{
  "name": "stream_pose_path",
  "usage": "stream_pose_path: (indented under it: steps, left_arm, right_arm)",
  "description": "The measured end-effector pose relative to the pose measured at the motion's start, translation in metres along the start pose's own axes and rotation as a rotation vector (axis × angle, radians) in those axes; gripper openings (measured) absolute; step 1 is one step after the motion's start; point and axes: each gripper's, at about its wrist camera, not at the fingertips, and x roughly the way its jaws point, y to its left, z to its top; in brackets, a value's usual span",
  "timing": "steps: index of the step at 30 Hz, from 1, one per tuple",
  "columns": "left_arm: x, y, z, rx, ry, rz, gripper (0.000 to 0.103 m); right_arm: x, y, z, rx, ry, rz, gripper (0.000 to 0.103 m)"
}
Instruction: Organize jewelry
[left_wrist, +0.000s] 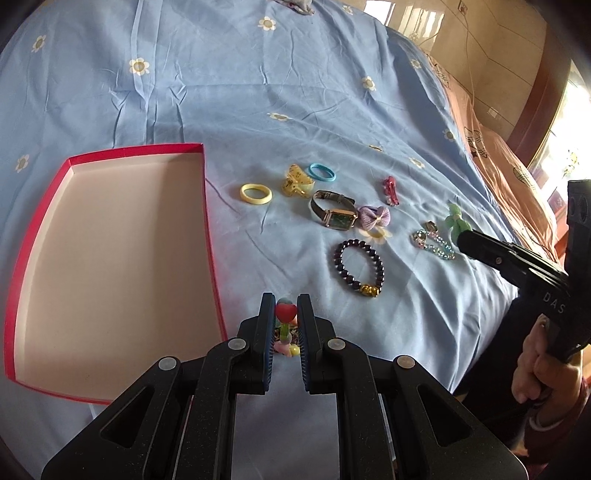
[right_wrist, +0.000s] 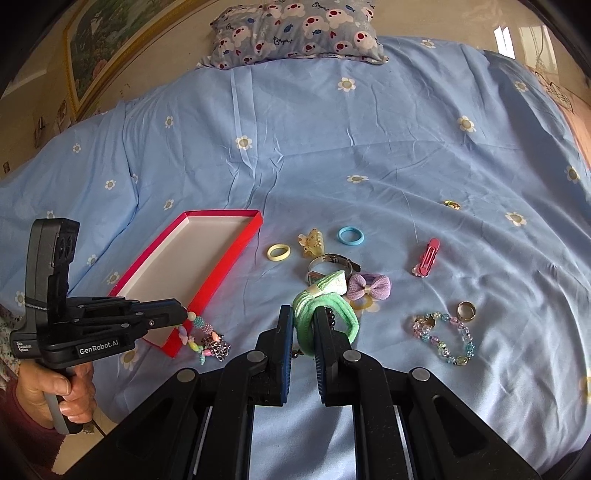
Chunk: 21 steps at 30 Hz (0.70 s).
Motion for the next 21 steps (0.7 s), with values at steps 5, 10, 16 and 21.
stream_pose_path:
  steps: [5, 10, 16, 21]
  left_arm:
    - [0.001, 0.004, -0.007, 0.011, 0.023, 0.027, 0.01]
    - [-0.007, -0.003, -0.009, 0.054, 0.013, 0.06, 0.028]
    - [0.007, -0.032, 0.002, 0.106, 0.022, -0.001, 0.034]
    - [0.044, -0.052, 0.021, 0.091, 0.058, -0.052, 0.035]
  right_arm:
    - [0.001, -0.002, -0.002, 0.009, 0.003, 0.002, 0.01]
    - [0.002, -0.005, -0.002, 0.019, 0.003, 0.005, 0.01]
    - [0.004, -0.013, -0.005, 0.042, 0.006, 0.005, 0.01]
    - [0.003, -0.024, -0.007, 0.064, 0.006, -0.01, 0.01]
